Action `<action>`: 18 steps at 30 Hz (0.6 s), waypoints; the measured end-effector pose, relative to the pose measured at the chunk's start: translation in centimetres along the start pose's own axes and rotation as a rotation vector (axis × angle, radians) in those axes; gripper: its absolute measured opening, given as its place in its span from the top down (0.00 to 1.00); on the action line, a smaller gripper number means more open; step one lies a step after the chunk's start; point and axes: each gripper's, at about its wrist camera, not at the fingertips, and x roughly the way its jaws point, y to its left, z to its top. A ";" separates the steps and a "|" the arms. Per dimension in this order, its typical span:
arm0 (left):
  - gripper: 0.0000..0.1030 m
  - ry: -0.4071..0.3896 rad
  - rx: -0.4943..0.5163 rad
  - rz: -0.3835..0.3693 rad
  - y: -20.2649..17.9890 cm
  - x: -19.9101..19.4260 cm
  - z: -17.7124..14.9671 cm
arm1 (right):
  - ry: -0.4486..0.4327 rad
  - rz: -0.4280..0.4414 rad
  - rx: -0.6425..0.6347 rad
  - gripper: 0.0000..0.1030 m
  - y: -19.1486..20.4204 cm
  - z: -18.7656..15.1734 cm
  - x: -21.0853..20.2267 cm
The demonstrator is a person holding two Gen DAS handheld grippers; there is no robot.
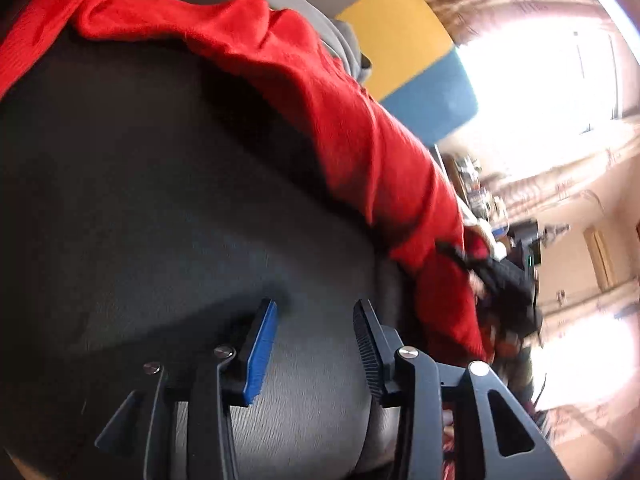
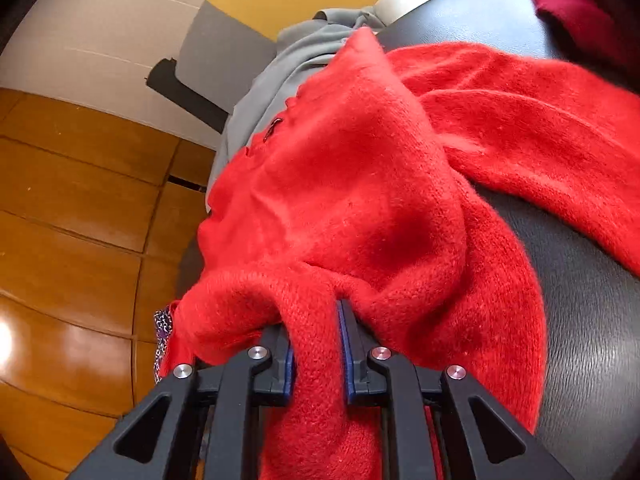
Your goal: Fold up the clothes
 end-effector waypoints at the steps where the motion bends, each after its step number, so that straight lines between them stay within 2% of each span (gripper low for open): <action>1: 0.59 -0.004 -0.006 -0.012 -0.3 0.4 0.5 | 0.003 0.013 -0.006 0.83 -0.2 -0.1 0.1; 4: 0.57 -0.023 0.046 -0.035 -2.3 2.0 1.3 | 0.001 0.062 -0.005 0.83 -1.0 -0.1 0.1; 9: 0.49 0.004 0.117 -0.087 -5.6 4.8 1.0 | -0.043 0.170 0.002 0.83 -2.9 -0.1 0.3; 13: 0.48 0.023 0.173 -0.067 -7.3 7.6 1.7 | -0.074 0.219 -0.042 0.84 -3.3 -0.8 0.2; 18: 0.48 -0.040 0.251 -0.001 -8.7 9.8 3.1 | -0.084 0.262 -0.075 0.83 -3.6 -1.0 0.5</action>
